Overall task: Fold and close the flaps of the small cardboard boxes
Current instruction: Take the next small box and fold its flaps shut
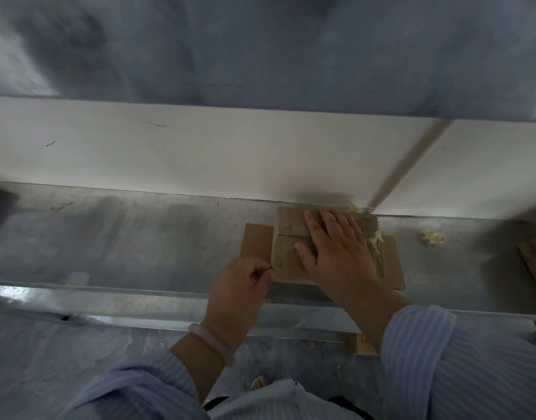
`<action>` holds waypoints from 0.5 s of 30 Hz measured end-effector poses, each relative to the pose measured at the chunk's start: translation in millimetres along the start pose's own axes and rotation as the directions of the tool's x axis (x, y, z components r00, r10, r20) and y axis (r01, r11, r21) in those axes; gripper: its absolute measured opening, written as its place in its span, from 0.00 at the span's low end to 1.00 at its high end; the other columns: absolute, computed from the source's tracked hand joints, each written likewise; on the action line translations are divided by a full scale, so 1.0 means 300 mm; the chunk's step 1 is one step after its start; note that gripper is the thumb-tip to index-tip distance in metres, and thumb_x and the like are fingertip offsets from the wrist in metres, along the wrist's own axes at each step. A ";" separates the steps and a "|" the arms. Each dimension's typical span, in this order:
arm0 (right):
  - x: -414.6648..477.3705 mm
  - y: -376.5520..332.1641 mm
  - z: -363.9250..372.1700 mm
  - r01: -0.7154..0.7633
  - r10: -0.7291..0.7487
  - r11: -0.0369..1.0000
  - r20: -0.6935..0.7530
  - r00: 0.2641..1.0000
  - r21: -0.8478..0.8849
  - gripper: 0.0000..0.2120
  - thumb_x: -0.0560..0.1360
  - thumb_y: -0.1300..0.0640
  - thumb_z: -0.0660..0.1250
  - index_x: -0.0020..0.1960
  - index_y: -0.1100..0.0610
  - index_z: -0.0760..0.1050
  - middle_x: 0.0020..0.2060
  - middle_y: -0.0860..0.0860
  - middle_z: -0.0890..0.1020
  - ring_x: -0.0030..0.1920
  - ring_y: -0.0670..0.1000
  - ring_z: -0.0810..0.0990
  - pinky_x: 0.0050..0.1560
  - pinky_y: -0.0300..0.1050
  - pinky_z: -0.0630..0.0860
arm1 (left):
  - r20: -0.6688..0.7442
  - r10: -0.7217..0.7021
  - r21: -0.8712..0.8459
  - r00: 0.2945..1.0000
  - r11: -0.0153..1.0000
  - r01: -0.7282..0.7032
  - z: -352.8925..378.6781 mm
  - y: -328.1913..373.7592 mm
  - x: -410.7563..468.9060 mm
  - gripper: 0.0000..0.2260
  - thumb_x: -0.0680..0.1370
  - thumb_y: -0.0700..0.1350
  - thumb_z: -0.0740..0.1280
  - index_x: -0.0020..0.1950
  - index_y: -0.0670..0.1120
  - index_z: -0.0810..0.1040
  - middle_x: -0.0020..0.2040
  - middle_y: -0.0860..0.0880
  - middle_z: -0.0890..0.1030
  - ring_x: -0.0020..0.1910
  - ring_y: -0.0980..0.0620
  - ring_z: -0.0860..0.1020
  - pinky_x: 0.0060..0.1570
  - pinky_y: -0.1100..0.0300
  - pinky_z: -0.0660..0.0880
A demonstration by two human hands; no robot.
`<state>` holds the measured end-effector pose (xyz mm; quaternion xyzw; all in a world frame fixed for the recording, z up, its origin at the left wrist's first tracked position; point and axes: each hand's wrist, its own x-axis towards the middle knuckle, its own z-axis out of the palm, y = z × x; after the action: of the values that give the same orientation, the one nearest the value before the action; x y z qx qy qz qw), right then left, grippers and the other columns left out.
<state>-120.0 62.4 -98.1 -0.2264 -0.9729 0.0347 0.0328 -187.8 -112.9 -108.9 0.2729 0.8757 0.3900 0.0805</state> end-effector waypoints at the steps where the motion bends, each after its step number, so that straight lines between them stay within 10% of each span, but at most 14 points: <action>1: 0.001 0.000 0.000 0.000 0.000 1.000 -0.005 1.000 -0.002 0.35 0.76 0.35 0.44 0.75 0.54 0.63 0.73 0.57 0.67 0.73 0.58 0.63 0.76 0.55 0.53 | -0.001 0.038 0.039 0.999 0.999 -0.038 -0.003 -0.001 0.002 0.02 0.74 0.45 0.71 0.42 0.48 0.81 0.37 0.56 0.78 0.37 0.59 0.74 0.37 0.72 0.66; 7: 0.003 0.004 0.002 0.006 -0.006 1.000 0.013 1.000 -0.004 0.37 0.75 0.34 0.40 0.77 0.52 0.58 0.74 0.56 0.63 0.75 0.57 0.59 0.77 0.54 0.49 | 0.096 0.131 0.118 0.987 0.983 -0.141 -0.005 -0.005 0.016 0.08 0.77 0.42 0.65 0.41 0.51 0.69 0.39 0.55 0.71 0.35 0.57 0.70 0.36 0.65 0.68; 15: -0.016 0.003 -0.016 0.025 -0.013 0.989 -0.081 0.997 0.148 0.33 0.76 0.37 0.47 0.73 0.54 0.67 0.72 0.57 0.67 0.73 0.58 0.64 0.74 0.52 0.53 | 0.169 -0.134 -0.220 0.976 0.961 0.170 0.024 -0.025 0.011 0.11 0.77 0.42 0.65 0.37 0.54 0.72 0.38 0.48 0.80 0.40 0.48 0.78 0.42 0.51 0.77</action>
<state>-114.8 61.3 -93.8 -0.2153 -0.9676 0.0977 0.0887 -191.1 -110.6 -119.1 0.2224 0.8336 0.4606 0.2085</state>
